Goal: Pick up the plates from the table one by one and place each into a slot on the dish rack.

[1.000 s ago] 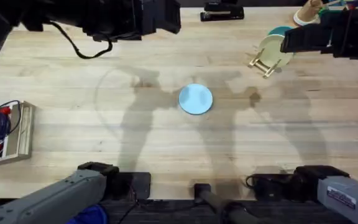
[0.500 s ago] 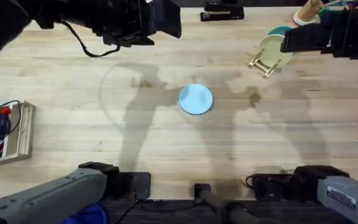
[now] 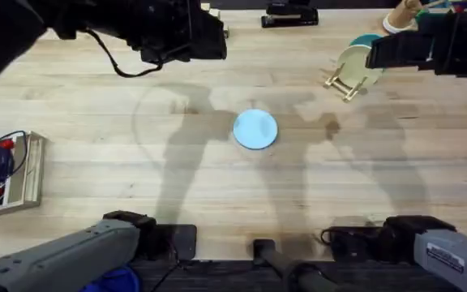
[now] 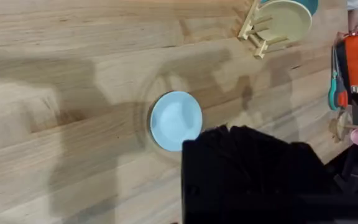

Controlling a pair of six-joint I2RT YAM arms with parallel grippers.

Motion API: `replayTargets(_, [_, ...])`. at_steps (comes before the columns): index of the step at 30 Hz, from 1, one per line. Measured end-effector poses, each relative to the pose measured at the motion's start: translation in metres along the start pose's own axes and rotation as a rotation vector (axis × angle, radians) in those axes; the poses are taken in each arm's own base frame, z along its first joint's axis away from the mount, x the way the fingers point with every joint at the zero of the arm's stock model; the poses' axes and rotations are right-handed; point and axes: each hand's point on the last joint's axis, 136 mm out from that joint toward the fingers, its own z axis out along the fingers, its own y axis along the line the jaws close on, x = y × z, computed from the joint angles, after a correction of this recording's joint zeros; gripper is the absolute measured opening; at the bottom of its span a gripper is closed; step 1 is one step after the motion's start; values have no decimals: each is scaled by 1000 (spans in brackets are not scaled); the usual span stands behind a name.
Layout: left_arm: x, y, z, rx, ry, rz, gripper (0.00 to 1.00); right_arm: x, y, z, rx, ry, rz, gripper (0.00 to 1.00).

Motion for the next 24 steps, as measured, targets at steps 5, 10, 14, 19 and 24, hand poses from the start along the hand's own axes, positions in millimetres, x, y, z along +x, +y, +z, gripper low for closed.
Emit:
replayTargets(5, [4, 1, 0, -6, 17, -54, 41, 0, 0, 0, 0, 0, 0, 995])
replayTargets(10, [12, 4, 0, -18, 46, -173, 41, 0, 0, 0, 0, 0, 0, 995])
replayTargets(14, [14, 3, 0, -17, 54, -215, 40, 0, 0, 0, 0, 0, 0, 995])
replayTargets(19, [22, -8, 7, -10, 86, -202, 40, 0, 0, 0, 0, 0, 0, 993])
replayTargets(24, [34, -15, 28, -12, 166, -189, 40, 0, 0, 0, 0, 0, 0, 995])
